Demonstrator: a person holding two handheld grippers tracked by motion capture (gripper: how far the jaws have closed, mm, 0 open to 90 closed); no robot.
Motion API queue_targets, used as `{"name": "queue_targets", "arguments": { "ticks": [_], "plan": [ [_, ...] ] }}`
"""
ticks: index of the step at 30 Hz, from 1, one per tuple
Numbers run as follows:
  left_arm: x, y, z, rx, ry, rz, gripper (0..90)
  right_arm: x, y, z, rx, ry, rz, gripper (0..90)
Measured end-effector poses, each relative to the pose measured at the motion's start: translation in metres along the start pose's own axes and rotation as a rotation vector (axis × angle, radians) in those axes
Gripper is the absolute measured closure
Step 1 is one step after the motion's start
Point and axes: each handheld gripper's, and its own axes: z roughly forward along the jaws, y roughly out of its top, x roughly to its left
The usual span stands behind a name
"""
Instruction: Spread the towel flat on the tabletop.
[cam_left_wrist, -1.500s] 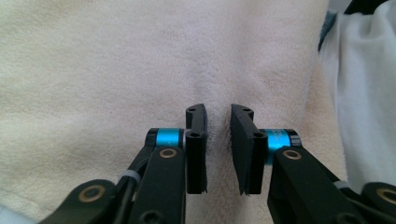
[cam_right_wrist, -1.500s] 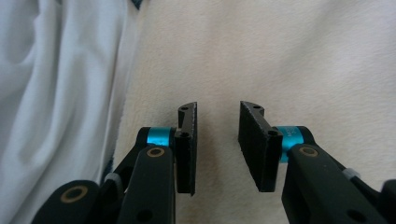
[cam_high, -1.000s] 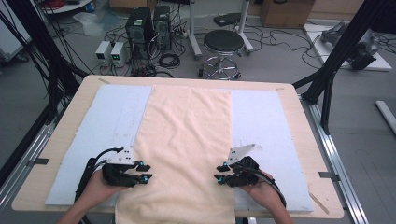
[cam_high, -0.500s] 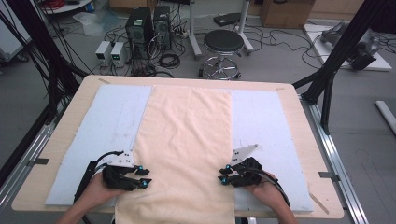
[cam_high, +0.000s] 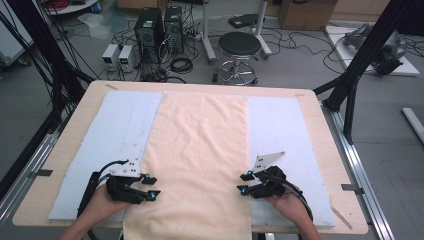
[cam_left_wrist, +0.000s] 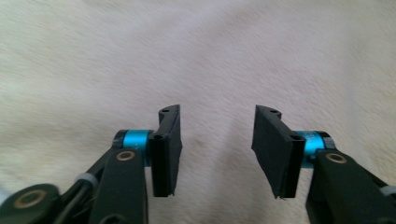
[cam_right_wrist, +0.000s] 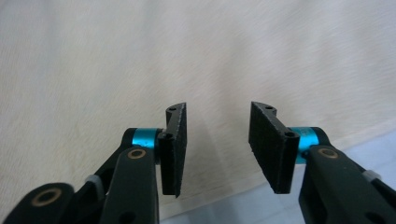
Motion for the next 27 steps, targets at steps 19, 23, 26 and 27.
{"name": "queue_targets", "arguments": {
  "ticks": [19, 23, 26, 27],
  "plan": [
    [0.041, 0.037, -0.015, -0.080, 0.110, -0.051, 39.2, -0.033, 0.042, -0.013, -0.091, -0.141, 0.039, 27.6],
    [0.052, 0.045, -0.014, -0.081, 0.119, -0.051, 38.9, -0.041, 0.048, -0.012, -0.088, -0.142, 0.037, 27.6],
    [0.062, 0.046, -0.010, -0.073, 0.113, -0.076, 38.9, -0.050, 0.052, -0.009, -0.078, -0.153, 0.040, 27.5],
    [0.066, 0.047, -0.009, -0.072, 0.114, -0.081, 38.9, -0.054, 0.055, -0.009, -0.078, -0.150, 0.045, 27.5]
  ]
}}
